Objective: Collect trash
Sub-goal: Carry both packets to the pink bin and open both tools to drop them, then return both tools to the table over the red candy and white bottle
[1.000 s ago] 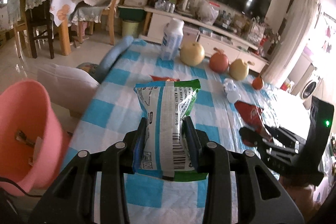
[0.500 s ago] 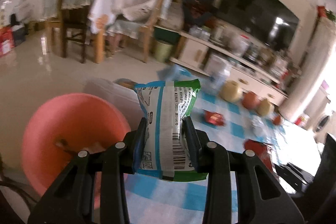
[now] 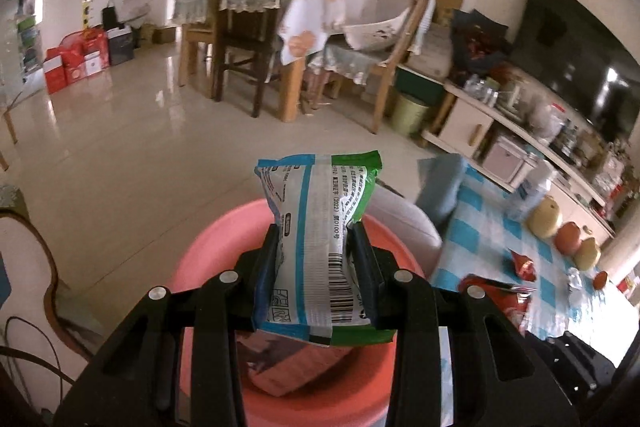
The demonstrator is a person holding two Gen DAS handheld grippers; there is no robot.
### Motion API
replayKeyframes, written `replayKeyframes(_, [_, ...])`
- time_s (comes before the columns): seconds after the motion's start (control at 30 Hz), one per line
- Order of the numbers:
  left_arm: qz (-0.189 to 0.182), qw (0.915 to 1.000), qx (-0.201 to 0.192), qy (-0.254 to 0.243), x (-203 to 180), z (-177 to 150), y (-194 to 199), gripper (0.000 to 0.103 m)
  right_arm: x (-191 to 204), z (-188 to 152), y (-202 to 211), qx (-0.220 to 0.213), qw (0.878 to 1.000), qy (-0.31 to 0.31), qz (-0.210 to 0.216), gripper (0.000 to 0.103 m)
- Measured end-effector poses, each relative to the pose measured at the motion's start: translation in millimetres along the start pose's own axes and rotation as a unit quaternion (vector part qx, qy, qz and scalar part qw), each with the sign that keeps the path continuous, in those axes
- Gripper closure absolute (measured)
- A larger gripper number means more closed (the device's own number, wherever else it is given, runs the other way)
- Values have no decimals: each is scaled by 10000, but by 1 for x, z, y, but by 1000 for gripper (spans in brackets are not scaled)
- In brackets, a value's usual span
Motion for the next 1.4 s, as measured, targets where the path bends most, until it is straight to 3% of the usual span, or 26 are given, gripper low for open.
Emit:
replayKeyframes(0.2, [255, 9996, 114, -63, 19, -1, -9, 65, 20, -12, -44, 222, 9997, 118, 65, 52])
replayKeyframes(0.3, [365, 9992, 57, -115, 23, 3, -9, 64, 22, -26, -60, 430, 9990, 141, 40, 44])
replayKeyframes(0.37, [427, 9990, 24, -131, 24, 5, -9, 53, 22, -32, -62, 440, 9990, 75, 61, 37])
replayKeyframes(0.43, [553, 9982, -4, -225, 24, 7, -11, 34, 24, -31, -58, 359, 9992, 36, 177, 30])
replayKeyframes(0.47, [597, 9977, -4, -307, 22, 7, -11, 33, 24, -29, -53, 313, 9994, 75, 136, 18])
replayKeyframes(0.53, [631, 9972, -18, -389, 20, 7, -9, 28, 21, -27, -45, 255, 9993, 231, -129, 12])
replayKeyframes(0.73, [619, 9971, -137, -413, 14, 12, -3, 21, -1, -33, -24, 262, 9986, 121, -432, 12])
replayKeyframes(1.13, [451, 9955, -144, -817, -28, 6, 0, 17, -55, -40, 18, 260, 9945, -81, -1014, 12])
replayKeyframes(1.4, [361, 9929, -162, -1122, -55, 1, 3, 10, -79, -48, 38, 288, 9921, -172, -1209, 11])
Point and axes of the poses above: each gripper's, at about its wrist camera, not at the fingertips, and y roughly against the way its jaws point, x to its left, z to its top, the point moved 8 cm from there along -y, roughly the way its jaws point, and after that the axes turned 15 degrees about -x, right-handed, at the moved point
